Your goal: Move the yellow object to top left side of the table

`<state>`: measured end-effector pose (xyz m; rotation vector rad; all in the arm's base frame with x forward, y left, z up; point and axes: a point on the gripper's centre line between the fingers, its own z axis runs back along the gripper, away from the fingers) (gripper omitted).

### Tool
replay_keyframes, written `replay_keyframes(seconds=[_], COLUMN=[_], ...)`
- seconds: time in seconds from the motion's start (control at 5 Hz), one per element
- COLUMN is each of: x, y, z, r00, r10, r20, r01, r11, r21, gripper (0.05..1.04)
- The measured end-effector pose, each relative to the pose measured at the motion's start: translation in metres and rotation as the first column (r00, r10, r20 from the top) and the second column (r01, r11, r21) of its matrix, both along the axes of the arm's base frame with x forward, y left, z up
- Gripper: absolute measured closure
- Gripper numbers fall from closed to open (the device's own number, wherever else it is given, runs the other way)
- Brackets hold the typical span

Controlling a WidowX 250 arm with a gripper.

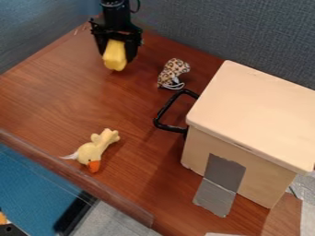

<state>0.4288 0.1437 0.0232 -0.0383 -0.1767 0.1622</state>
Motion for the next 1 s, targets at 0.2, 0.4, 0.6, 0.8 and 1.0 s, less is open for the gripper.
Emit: replay_keyframes(seconds=[0.2,0.4,0.6,0.8,1.0], x=[0.014,0.021,0.025,0.025,0.029], y=[0.0,0.002,0.002,-0.008,-0.012], z=[-0.009,0.002,0.016,0.028,0.073], r00=[1.0,1.0,0.999,0.999,0.994], r10=[-0.02,-0.025,-0.034,-0.05,-0.064], r20=[-0.016,-0.011,-0.024,-0.001,0.086], r01=[0.02,0.025,0.035,0.05,0.057], r11=[1.0,0.999,0.999,0.998,0.995], r21=[-0.001,0.02,0.035,0.048,0.081], gripper=[0.196,0.146,0.081,0.083,0.083])
